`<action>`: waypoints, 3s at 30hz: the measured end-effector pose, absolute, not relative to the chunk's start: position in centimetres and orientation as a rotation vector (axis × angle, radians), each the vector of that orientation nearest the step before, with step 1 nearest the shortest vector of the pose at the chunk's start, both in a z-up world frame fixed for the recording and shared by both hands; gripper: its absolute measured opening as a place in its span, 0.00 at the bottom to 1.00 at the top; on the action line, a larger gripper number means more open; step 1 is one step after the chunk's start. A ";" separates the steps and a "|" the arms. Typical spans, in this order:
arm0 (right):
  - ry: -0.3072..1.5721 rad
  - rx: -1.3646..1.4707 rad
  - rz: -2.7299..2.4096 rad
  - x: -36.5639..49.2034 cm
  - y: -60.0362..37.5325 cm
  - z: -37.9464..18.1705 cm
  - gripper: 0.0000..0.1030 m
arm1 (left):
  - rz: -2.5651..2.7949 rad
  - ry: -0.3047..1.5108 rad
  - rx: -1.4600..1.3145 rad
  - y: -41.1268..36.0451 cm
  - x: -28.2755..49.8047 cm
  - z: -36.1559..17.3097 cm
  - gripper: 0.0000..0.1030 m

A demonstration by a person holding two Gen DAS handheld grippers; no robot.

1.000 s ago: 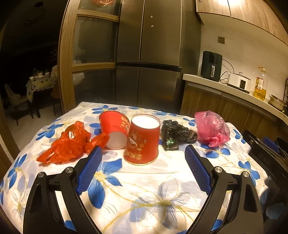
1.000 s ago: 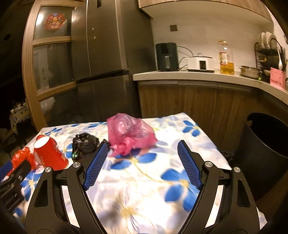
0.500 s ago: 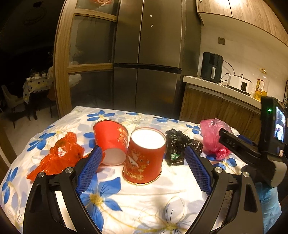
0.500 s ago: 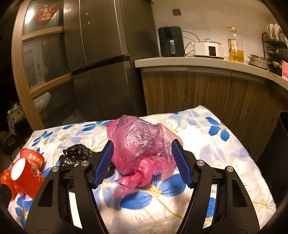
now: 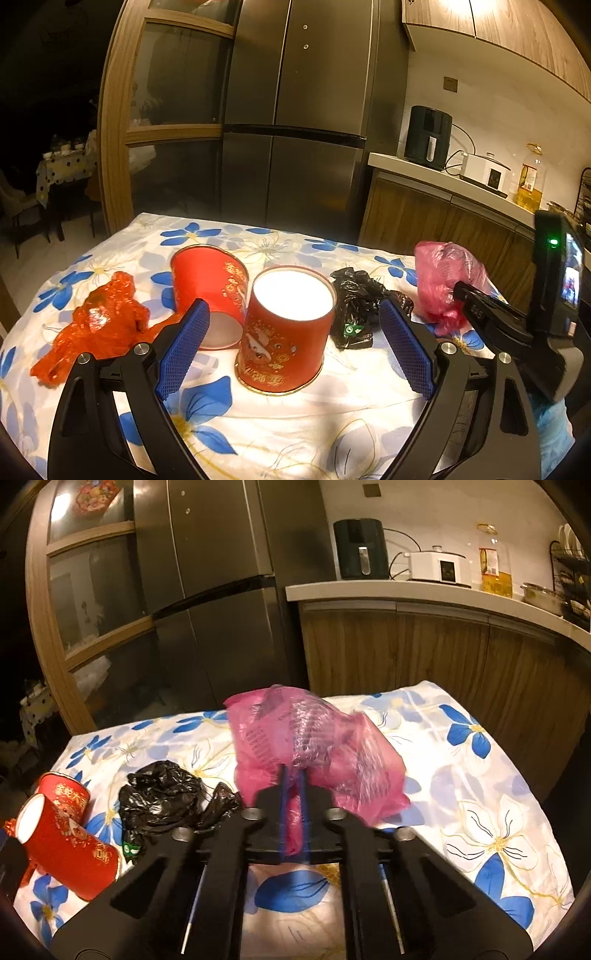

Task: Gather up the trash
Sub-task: 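Grasp the pink plastic bag with the right gripper while the left grasps the red cup, then carry the pink bag and red cup over the black bin with both grippers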

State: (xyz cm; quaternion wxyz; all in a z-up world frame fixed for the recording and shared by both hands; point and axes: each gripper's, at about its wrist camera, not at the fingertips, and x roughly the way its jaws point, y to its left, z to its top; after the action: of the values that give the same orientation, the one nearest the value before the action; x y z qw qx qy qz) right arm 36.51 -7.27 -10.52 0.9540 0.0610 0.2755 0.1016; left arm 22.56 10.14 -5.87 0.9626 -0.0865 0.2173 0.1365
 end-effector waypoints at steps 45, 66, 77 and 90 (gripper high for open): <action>0.410 0.177 0.203 25.0 -15.1 -6.3 0.01 | 0.141 0.443 -0.191 5.0 22.1 -2.9 0.56; 0.309 0.205 -0.013 19.8 -28.8 -3.6 0.01 | -0.134 0.440 -0.082 -11.3 22.9 -1.1 0.56; 0.272 0.208 -0.140 19.3 -35.6 -2.6 0.01 | -0.288 0.412 -0.028 -20.7 24.3 0.3 0.56; 0.304 0.218 -0.202 20.2 -41.6 -3.9 0.01 | -0.403 0.409 0.013 -28.9 26.4 0.2 0.56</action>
State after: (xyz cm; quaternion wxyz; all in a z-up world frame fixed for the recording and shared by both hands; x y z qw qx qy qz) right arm 20.19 -41.56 -3.86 0.9775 0.1081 0.1507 -0.1001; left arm 26.42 -28.91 0.16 0.9590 0.0063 0.2016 -0.1989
